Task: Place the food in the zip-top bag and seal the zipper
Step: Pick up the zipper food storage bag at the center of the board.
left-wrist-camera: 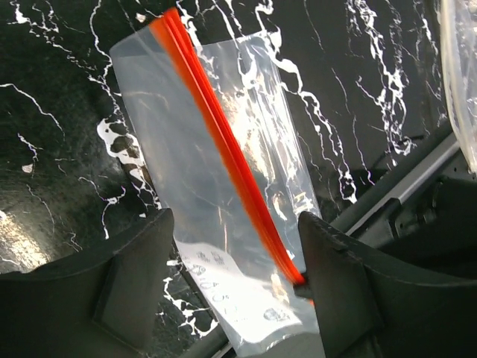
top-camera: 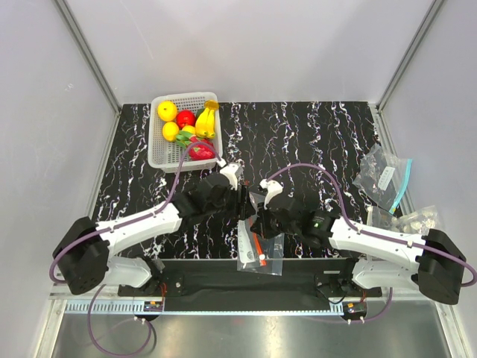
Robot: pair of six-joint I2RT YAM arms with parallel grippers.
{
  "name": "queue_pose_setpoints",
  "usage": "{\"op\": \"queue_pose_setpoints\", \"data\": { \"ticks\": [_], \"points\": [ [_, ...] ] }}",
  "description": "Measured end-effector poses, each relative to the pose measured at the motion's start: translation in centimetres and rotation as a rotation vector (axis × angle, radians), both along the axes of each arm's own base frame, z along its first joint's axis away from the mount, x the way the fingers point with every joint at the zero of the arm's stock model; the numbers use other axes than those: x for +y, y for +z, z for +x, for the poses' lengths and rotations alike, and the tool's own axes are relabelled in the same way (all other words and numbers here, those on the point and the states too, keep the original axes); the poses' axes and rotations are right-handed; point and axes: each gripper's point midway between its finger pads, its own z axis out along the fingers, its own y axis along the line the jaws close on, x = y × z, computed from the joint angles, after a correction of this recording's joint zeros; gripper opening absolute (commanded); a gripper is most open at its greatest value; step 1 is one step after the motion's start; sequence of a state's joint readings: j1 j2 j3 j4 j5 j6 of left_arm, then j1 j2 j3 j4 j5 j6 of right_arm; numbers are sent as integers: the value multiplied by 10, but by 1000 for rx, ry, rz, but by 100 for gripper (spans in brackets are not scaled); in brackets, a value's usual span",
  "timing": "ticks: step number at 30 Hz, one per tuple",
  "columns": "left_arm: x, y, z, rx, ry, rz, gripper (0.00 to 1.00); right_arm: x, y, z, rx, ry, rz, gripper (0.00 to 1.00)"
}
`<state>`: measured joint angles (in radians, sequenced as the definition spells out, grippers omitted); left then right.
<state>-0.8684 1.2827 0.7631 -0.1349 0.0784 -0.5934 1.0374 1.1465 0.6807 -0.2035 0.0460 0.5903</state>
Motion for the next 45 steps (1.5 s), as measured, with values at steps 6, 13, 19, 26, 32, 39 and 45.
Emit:
{"op": "queue_pose_setpoints", "data": {
  "ticks": [6,13,19,26,32,39,45],
  "points": [
    [-2,-8,2,19,11,15,31,1,0,-2,-15,8,-7,0],
    [-6,-8,5,14,11,3,0,4,1,-6,-28,32,-9,42],
    [-3,-8,3,-4,3,-3,0,4,12,-7,-55,31,40,47],
    [0,-8,1,-8,3,-9,0,0,21,-4,-76,-1,65,52],
    [4,-3,-4,-10,16,-33,0,4,9,1,-61,-15,41,56],
    [9,9,-9,-29,44,-72,0,24,-6,8,-41,-23,58,63],
    [11,9,-10,-30,55,-73,0,36,-5,10,-39,-15,105,59]
  ]
}}
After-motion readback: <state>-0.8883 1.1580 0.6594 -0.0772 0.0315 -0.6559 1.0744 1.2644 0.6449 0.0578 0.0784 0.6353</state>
